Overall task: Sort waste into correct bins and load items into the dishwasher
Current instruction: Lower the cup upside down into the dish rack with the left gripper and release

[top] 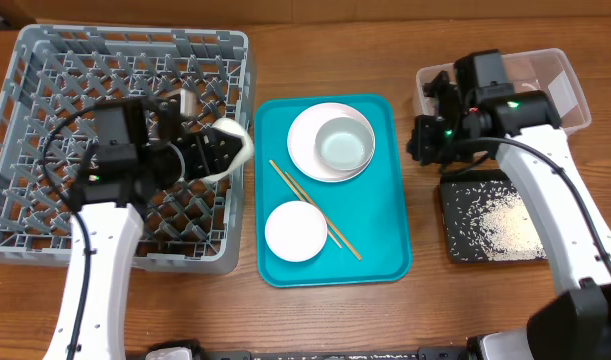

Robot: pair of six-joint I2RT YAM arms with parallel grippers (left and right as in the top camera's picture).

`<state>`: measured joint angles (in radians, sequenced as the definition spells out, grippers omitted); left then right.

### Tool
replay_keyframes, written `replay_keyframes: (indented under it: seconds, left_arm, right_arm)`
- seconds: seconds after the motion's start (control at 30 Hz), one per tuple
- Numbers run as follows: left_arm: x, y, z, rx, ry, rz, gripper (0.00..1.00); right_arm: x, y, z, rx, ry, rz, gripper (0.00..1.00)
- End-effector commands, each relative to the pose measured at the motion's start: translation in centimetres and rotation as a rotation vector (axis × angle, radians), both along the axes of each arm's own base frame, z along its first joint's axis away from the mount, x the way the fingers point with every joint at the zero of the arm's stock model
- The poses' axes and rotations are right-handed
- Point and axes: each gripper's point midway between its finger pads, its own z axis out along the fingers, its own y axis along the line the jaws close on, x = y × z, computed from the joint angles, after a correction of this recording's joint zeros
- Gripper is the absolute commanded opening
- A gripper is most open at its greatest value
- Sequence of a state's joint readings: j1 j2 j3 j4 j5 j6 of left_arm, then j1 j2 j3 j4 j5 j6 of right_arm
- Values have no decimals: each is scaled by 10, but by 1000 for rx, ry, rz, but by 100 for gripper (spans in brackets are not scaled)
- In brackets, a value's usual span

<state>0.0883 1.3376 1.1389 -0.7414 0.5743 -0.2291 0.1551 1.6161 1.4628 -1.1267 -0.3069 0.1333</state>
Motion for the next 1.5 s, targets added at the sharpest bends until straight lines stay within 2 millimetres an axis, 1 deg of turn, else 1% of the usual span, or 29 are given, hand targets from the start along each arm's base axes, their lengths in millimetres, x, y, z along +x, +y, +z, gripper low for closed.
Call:
replay_keyframes:
  seconds: [0.0,0.1,0.17,0.27,0.33,0.47,0.63,0.9,0.97,1.03,1.07,1.1,1.13,1.17,1.23,1.37,1.43,1.47]
  left_arm:
    - [-14,68,30,336,37,204,4]
    - [-40,107,37,470,149,337,4]
    - [-50,125,35,496,198,405,4]
    - [-61,144,25,504,275,476,4]
    - [-63,152,17,502,321,491,4]
    - [-60,157,-13,497,434,475,4]
    - [-46,161,-53,493,549,440,4]
    - [-30,167,-98,490,639,413,5]
    - [-30,167,-105,489,662,406,34]
    - [-31,166,-110,488,680,400,40]
    - [-31,166,-111,488,683,398,50]
    - [-31,166,-112,487,686,398,59]
    - [-31,166,-112,488,685,397,63]
    - [-31,167,-111,487,683,398,71]
    - [-30,167,-110,488,678,400,84]
    - [-28,167,-105,485,663,404,94]
    - [-27,167,-101,485,655,406,97]
    - [-26,167,-99,485,650,408,97]
  right_arm:
    - [5,-19,27,-88,-94,-43,7]
    - [4,-19,26,-88,-86,-42,7]
    - [2,-20,25,-89,-80,-42,7]
    - [1,-20,24,-90,-73,-41,7]
    - [0,-20,24,-89,-70,-41,7]
    - [-1,-20,24,-90,-66,-41,7]
    - [-2,-20,23,-91,-60,-40,7]
    - [-4,-20,23,-92,-54,-40,7]
    - [-4,-20,22,-92,-51,-40,7]
    - [-4,-20,22,-92,-49,-40,7]
    - [-4,-20,22,-92,-49,-40,7]
    - [-5,-20,22,-92,-49,-40,7]
    - [-5,-20,22,-92,-49,-40,7]
    - [-5,-20,22,-93,-49,-40,7]
    - [-5,-20,22,-93,-49,-40,7]
    - [-5,-20,22,-92,-49,-40,7]
    - [-5,-20,22,-92,-48,-40,7]
    - [-5,-20,22,-92,-48,-40,7]
